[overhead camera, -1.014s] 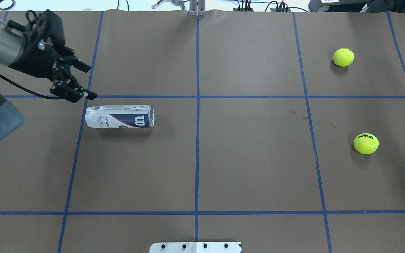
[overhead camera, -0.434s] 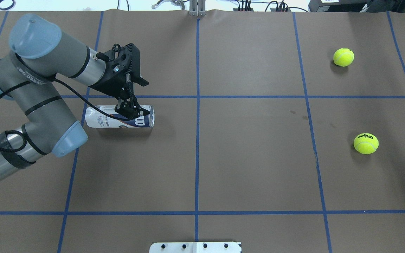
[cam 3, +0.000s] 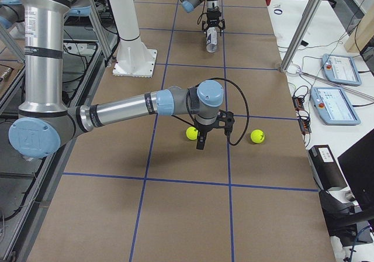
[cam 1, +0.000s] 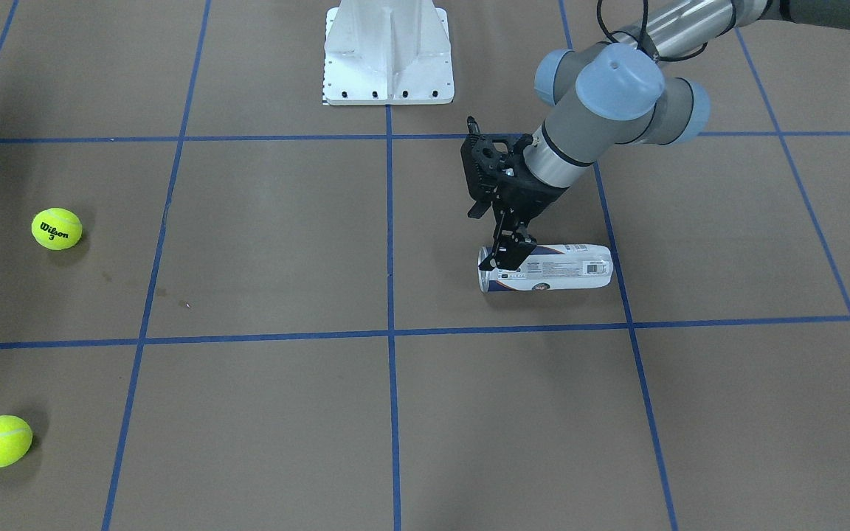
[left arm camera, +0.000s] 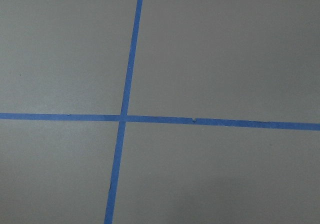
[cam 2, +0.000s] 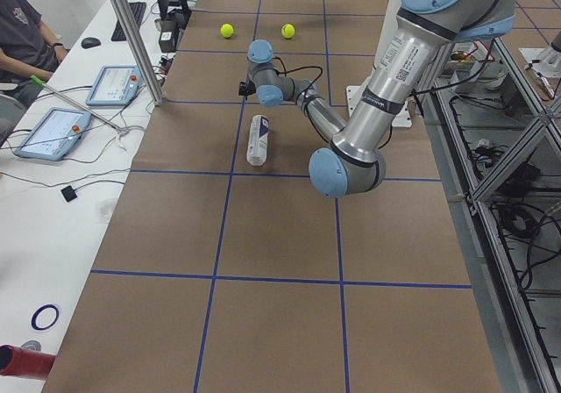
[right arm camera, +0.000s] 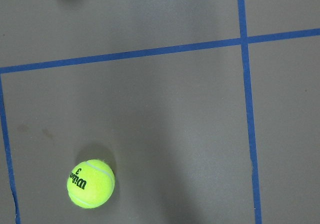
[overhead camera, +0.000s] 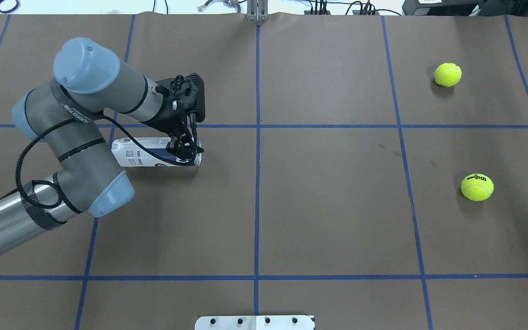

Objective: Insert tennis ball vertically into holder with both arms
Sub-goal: 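Close the left gripper around the can's end and lift it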

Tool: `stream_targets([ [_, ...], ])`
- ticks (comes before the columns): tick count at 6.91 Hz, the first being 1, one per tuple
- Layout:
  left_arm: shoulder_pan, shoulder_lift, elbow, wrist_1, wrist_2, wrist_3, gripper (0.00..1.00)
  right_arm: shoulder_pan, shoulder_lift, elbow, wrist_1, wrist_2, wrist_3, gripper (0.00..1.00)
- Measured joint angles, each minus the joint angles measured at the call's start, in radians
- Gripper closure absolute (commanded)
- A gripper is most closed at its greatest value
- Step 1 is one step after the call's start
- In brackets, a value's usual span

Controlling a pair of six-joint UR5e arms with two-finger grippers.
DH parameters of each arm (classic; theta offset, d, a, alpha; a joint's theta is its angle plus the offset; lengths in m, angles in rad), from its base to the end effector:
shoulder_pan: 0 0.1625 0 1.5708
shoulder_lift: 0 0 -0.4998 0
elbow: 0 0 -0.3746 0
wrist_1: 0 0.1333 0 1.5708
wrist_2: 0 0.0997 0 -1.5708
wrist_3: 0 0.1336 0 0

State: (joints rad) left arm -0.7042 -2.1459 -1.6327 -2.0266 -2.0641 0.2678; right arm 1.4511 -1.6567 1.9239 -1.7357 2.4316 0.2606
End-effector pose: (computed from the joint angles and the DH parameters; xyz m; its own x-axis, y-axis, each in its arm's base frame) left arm 0.5059 -0.5217 0.3247 0.1481 0.9887 0.0249 -0.4042 0.0375 0.9139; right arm -0.0192 -0.4273 0.6380 0.6470 0.1050 0.7552 -0.0496 0.9942 -0.0957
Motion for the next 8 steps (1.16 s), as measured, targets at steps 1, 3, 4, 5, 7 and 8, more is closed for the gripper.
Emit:
stream_targets([
  [1,0.032,-0.010,-0.002,0.052,0.058,0.017,0.01,0.001,-0.001,0.003,-0.001,0.000,0.000,0.00],
  [3,0.070,-0.039,-0.005,0.165,0.136,0.077,0.01,0.002,-0.004,0.005,-0.002,0.000,0.000,0.00],
  [4,0.081,-0.046,-0.005,0.202,0.165,0.104,0.01,0.001,-0.006,0.005,-0.003,0.001,0.000,0.00],
  [5,0.092,-0.049,-0.002,0.220,0.195,0.125,0.01,0.001,-0.007,0.003,-0.003,0.001,0.000,0.00],
  [7,0.107,-0.052,0.006,0.260,0.234,0.142,0.01,0.000,-0.008,-0.001,-0.002,0.001,0.000,0.00],
  [8,0.111,-0.055,0.010,0.271,0.249,0.151,0.01,0.000,-0.008,-0.002,-0.002,0.001,0.001,0.00],
])
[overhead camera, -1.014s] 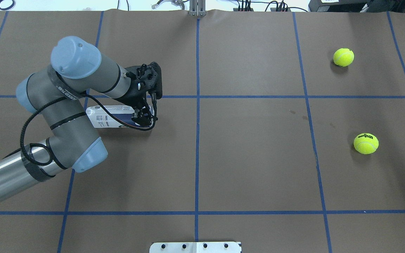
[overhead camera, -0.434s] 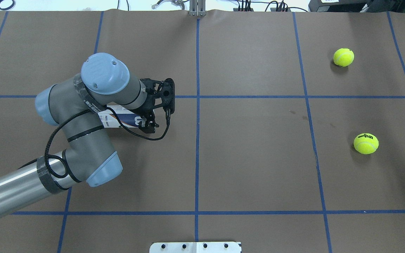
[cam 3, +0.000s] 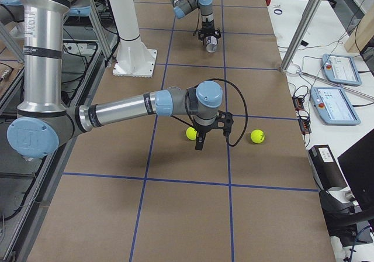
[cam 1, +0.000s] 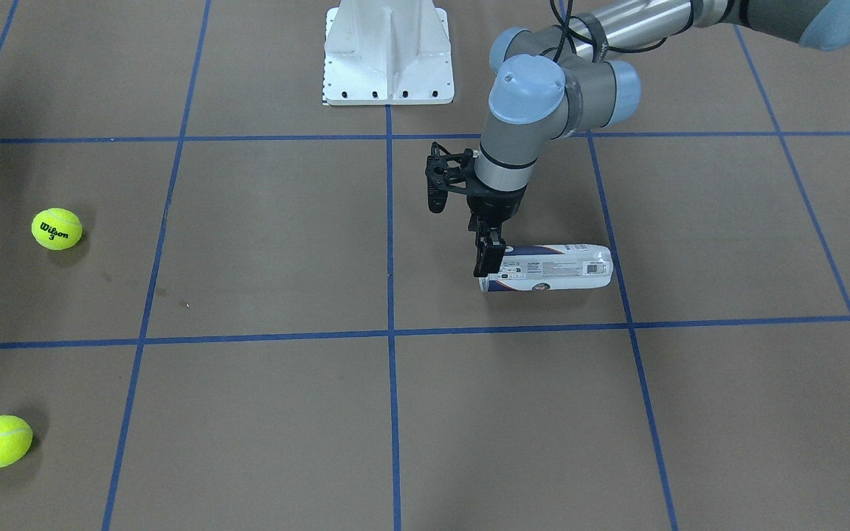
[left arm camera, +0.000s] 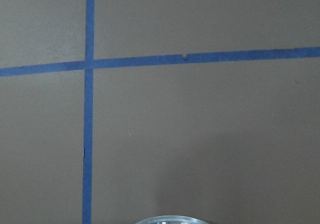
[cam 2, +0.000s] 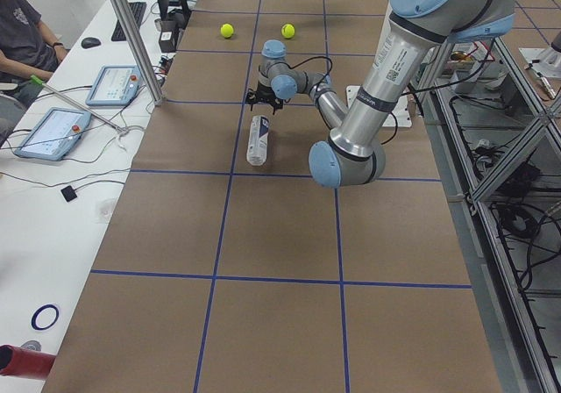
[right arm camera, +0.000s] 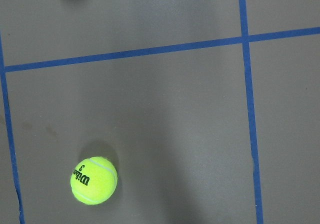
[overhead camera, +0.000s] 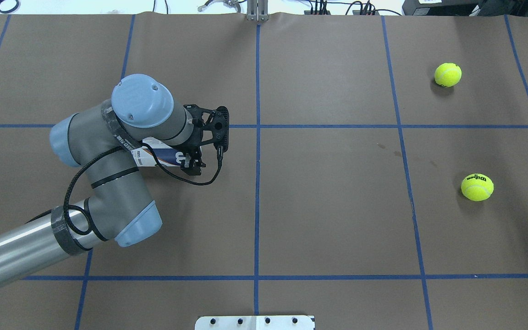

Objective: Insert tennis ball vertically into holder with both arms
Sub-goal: 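Close the left gripper around the can's end and lift it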

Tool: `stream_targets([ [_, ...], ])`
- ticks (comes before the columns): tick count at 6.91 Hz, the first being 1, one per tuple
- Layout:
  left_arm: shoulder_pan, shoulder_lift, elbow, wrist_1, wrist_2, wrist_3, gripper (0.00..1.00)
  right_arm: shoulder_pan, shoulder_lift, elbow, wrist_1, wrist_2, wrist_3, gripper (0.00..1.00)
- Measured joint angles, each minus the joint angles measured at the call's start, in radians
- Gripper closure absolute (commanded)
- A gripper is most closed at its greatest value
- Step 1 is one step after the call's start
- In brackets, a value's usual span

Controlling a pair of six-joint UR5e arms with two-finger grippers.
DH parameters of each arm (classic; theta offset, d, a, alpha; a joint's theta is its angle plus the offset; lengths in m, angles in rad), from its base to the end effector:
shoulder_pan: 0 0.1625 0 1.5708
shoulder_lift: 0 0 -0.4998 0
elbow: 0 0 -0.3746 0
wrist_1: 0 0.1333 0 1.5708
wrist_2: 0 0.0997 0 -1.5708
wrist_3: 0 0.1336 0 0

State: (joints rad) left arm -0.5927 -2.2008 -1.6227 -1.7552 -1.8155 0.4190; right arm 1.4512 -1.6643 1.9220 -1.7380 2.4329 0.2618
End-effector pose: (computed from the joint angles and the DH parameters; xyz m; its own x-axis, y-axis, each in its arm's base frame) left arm 0.5645 -0.5019 0.3382 0.1367 0.9765 0.1667 -0.6489 -0.0389 0.7599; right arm -0.0188 -0.4235 0.6422 0.6470 0.1151 0.7537 -0.0503 0.9928 -0.1084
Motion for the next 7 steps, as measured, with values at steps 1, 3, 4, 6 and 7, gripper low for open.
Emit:
stream_targets([
  [1,0.001,-0.003,0.009,0.004,0.011,0.013,0.01,0.000,0.000,-0.001,0.000,0.000,0.000,0.00],
  [3,0.003,-0.009,0.034,0.006,0.033,0.030,0.01,-0.001,0.000,-0.005,0.001,0.000,0.000,0.00],
  [4,0.003,-0.010,0.044,0.003,0.037,0.036,0.01,-0.001,0.000,-0.005,0.002,0.000,0.000,0.00],
  [6,0.004,-0.010,0.062,-0.002,0.039,0.040,0.01,-0.001,0.001,-0.006,0.004,0.000,0.000,0.00],
  [7,0.004,-0.010,0.069,-0.004,0.039,0.040,0.01,-0.001,0.001,-0.006,0.004,0.000,0.000,0.00],
])
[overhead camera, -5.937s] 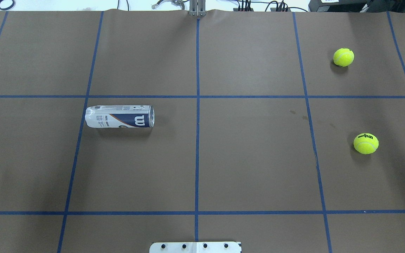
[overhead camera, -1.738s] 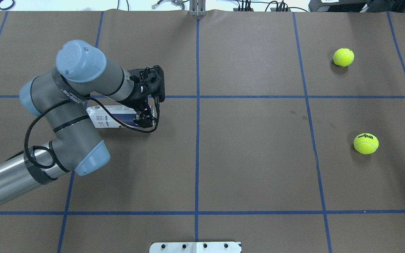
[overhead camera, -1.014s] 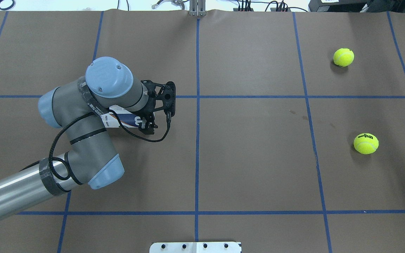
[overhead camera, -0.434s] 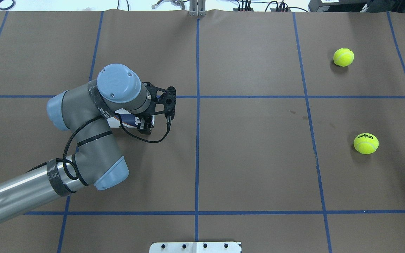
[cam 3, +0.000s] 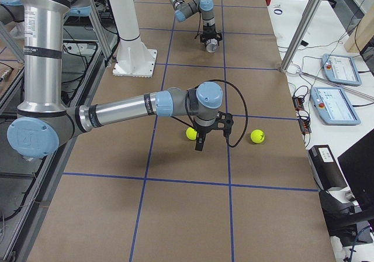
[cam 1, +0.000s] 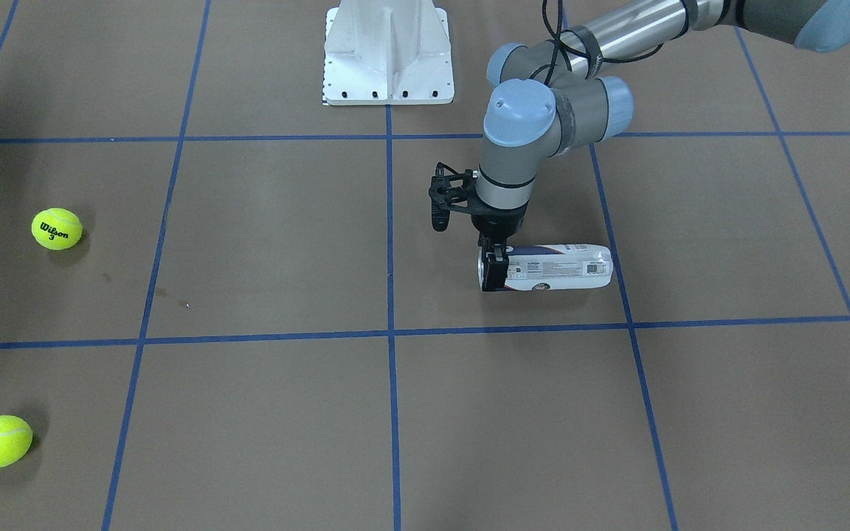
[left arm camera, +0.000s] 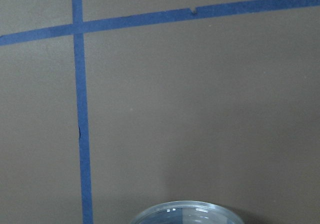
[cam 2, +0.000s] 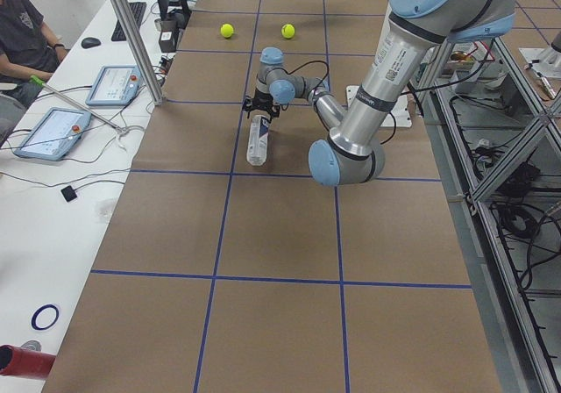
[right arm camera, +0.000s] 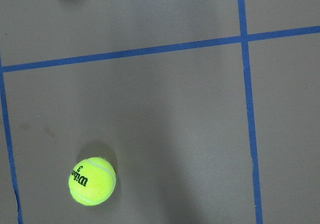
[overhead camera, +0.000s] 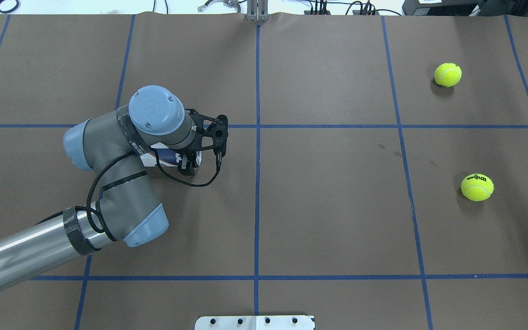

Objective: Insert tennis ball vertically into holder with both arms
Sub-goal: 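Close the left gripper around the can's end and lift it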

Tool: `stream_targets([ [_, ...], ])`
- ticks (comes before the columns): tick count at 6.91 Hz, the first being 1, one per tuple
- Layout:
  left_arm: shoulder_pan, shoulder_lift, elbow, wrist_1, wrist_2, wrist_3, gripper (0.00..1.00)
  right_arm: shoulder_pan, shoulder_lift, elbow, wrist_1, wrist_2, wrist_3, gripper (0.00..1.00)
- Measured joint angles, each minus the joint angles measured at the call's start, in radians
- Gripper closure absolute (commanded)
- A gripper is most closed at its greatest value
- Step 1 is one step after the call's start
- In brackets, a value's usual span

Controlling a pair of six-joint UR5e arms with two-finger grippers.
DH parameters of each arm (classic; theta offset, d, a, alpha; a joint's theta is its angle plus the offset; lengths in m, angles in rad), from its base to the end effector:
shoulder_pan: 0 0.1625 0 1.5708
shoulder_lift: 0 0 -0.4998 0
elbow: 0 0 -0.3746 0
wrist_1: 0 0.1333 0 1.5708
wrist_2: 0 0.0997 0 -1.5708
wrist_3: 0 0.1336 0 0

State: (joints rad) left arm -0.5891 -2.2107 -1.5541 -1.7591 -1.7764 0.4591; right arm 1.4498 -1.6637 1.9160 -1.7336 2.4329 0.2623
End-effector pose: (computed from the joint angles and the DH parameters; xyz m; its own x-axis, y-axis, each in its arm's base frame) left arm 0.5781 -0.5138 0.3625 0.1236 0.9729 0.1954 -0.6996 -0.0543 0.7125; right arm -0.0195 -0.4242 0.6443 0.6473 0.1154 0.7535 -0.0493 0.9927 -0.1098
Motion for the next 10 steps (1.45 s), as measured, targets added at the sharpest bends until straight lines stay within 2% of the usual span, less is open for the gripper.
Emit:
stream_targets([
  [5,0.003,-0.013,0.034,-0.008,-0.001,0.001,0.01,0.000,0.000,0.000,0.000,0.000,0.000,0.00],
  [6,0.004,-0.019,0.046,-0.012,-0.001,0.001,0.06,0.000,0.000,0.000,0.000,0.000,0.000,0.00],
  [7,0.004,-0.021,0.057,-0.023,-0.001,0.001,0.29,0.000,0.001,0.000,0.000,0.000,0.000,0.00],
  [8,0.005,-0.022,0.066,-0.033,-0.001,0.003,0.40,0.000,0.001,0.000,0.000,0.000,0.000,0.00],
  [9,0.004,-0.022,0.068,-0.039,-0.002,0.007,0.44,0.000,0.001,0.000,0.001,0.000,0.000,0.00],
  [10,0.004,-0.021,0.067,-0.040,-0.001,0.011,0.45,0.000,0.001,0.001,0.001,0.000,0.000,0.00],
])
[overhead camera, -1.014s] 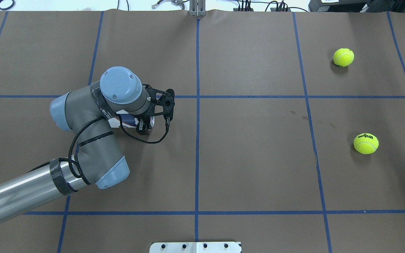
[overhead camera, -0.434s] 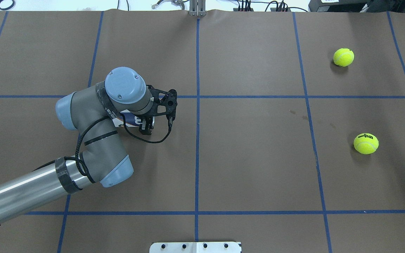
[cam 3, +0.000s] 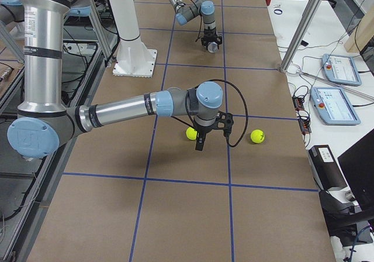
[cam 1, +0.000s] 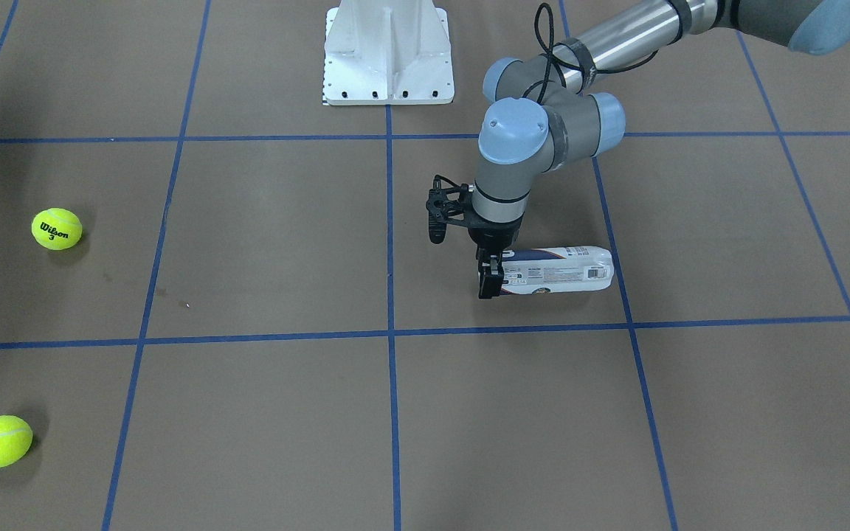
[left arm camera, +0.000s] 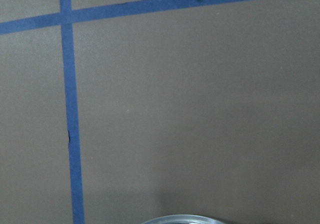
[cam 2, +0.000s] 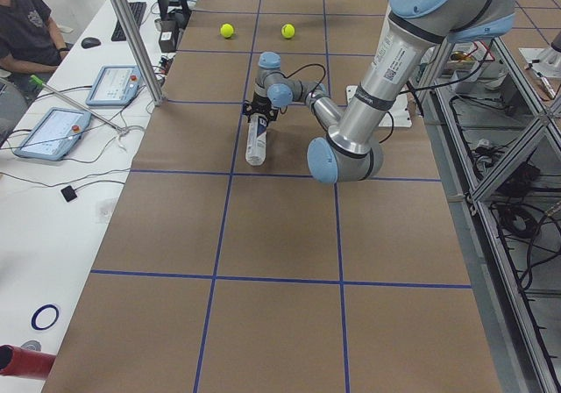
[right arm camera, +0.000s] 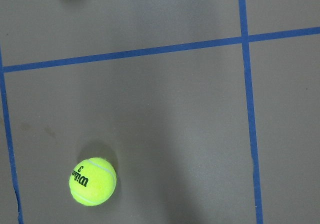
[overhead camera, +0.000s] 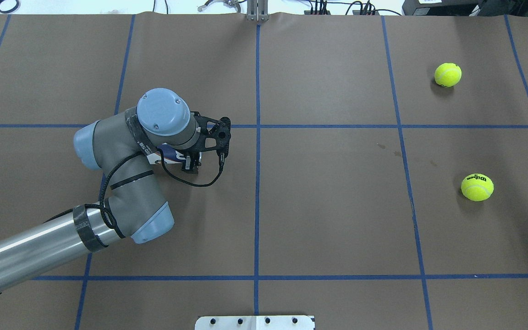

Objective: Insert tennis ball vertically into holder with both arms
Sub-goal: 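Close the left gripper around the can's end and lift it, then rotate the can upright with the left gripper and set it on the table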

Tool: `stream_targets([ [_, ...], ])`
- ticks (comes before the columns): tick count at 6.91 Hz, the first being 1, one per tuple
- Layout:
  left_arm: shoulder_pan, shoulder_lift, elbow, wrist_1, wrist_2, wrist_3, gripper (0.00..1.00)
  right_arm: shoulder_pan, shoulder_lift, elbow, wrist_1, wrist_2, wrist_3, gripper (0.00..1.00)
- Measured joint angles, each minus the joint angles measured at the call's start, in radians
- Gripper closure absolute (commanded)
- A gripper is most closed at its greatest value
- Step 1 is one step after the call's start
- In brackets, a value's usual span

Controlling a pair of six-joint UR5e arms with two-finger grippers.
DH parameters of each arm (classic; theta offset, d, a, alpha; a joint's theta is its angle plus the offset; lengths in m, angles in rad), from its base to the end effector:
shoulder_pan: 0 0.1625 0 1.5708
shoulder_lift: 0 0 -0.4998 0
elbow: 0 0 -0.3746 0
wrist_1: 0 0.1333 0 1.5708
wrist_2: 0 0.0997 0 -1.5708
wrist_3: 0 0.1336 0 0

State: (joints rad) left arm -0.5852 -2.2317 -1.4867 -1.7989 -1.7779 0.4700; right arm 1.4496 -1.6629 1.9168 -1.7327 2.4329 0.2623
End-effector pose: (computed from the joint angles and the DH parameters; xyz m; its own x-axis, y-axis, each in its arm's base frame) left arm 0.5952 -0.5213 0.3715 0.1101 0.9737 0.1994 -0.7040 -0.0652 0.7072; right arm -0.0196 -0.4246 0.6435 0.6470 0.1134 0.7540 -0.0491 0.9930 -0.1073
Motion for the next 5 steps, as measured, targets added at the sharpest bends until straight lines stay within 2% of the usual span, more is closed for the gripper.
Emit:
stream_targets([
  [1,0.000,0.000,-0.009,-0.001,0.000,0.001,0.45,0.000,0.000,0.001,0.000,0.000,0.000,0.00],
  [3,-0.007,-0.008,-0.088,-0.026,-0.001,-0.043,0.45,0.001,0.000,0.008,-0.001,0.003,0.000,0.00],
  [4,-0.014,-0.008,-0.121,-0.110,-0.001,-0.125,0.45,0.001,0.002,0.012,0.000,0.005,0.000,0.00],
  [5,-0.019,-0.007,-0.127,-0.282,0.000,-0.262,0.46,0.001,0.004,0.015,0.001,0.006,0.000,0.00],
])
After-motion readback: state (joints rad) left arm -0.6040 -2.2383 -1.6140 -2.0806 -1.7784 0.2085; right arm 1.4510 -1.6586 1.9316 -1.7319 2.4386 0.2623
